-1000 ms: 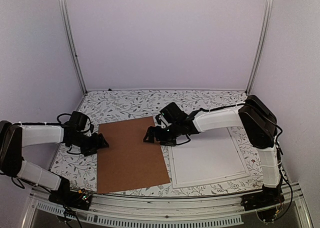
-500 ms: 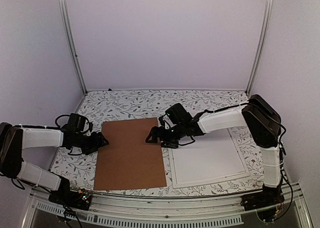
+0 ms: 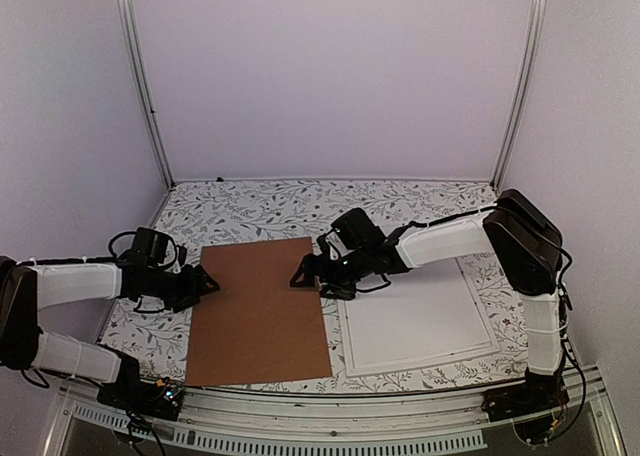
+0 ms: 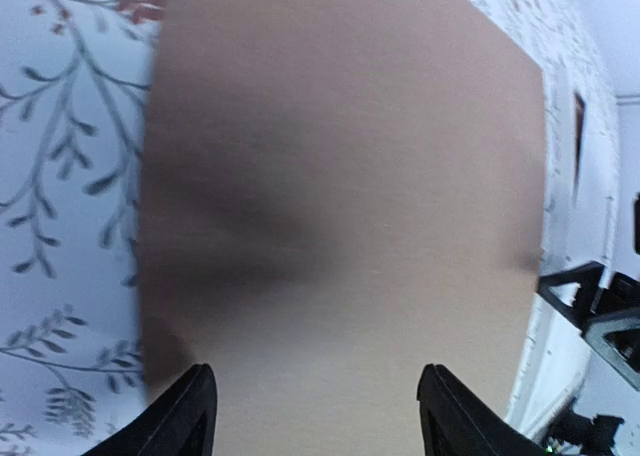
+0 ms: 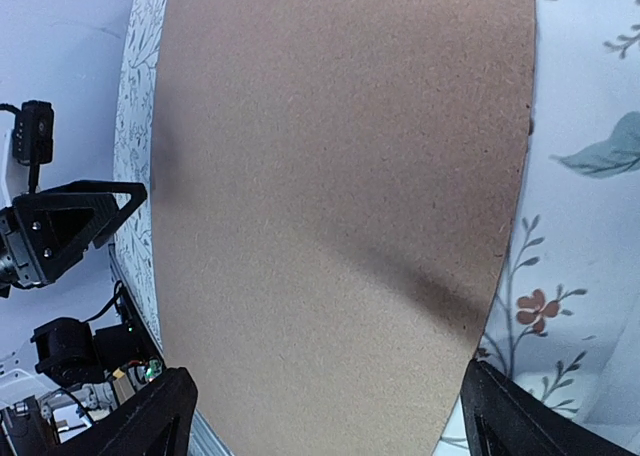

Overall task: Put the photo into the frame
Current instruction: Pick up the backboard from the center of the board.

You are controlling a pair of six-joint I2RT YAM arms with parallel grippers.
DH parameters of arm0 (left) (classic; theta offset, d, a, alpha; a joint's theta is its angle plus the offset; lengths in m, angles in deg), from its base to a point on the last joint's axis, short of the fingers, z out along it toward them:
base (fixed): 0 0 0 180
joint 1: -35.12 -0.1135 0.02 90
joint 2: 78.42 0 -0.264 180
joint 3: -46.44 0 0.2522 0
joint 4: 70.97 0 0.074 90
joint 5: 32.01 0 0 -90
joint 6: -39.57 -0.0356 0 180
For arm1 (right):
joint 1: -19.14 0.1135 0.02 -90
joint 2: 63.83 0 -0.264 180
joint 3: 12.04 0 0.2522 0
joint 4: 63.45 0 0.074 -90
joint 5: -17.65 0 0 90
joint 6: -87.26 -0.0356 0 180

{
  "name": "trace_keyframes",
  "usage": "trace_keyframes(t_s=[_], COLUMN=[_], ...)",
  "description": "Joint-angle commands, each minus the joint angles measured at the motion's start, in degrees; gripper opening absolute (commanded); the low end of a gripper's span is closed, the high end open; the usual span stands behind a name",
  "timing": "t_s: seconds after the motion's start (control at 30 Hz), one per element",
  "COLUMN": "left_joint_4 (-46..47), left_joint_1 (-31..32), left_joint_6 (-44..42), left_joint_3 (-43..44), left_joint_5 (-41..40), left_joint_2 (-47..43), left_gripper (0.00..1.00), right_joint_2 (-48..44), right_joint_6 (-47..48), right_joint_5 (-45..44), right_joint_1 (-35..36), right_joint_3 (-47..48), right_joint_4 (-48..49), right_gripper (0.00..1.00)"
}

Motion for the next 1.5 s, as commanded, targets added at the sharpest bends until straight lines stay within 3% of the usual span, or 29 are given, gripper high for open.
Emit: trace_keyframes(t_s=[0.0, 0.2, 0.4, 0.7, 1.03, 1.47], left_joint_4=[1.74, 0.39, -7.53, -8.68, -6.59, -3.57], left_joint_1=[1.21, 1.23, 1.19, 1.07, 0.68, 0.87], left_joint_6=[0.70, 0.38, -0.84, -2.30, -2.79, -2.79], left_joint_3=[1.20, 1.91, 4.01, 3.16, 1.69, 0.61], left_joint_5=[9.61, 9.59, -3.02, -15.50, -15.09, -5.31], left_joint_2=[-3.12, -4.10, -5.93, -4.98, -1.91, 3.99], left_gripper=[0.71, 0.70, 0.76, 0.82, 0.82, 0.82], right_joint_2=[0.84, 1.31, 0.93, 0.70, 0.31, 0.96], right_joint_6=[-0.81, -0.91, -0.64, 0.76, 1.20, 2.06], right_joint_5=[4.40, 4.40, 2.43, -0.34, -1.56, -2.40], right_joint_1=[1.63, 1.60, 1.60, 1.60, 1.60, 1.60], right_joint_3=[-1.01, -0.87, -0.46, 1.20, 1.43, 3.98], right_joint_4=[2.05, 1.99, -0.13, -3.82, -4.99, -9.97], right_gripper=[0.96, 0.96, 0.96, 0.97, 0.99, 0.99])
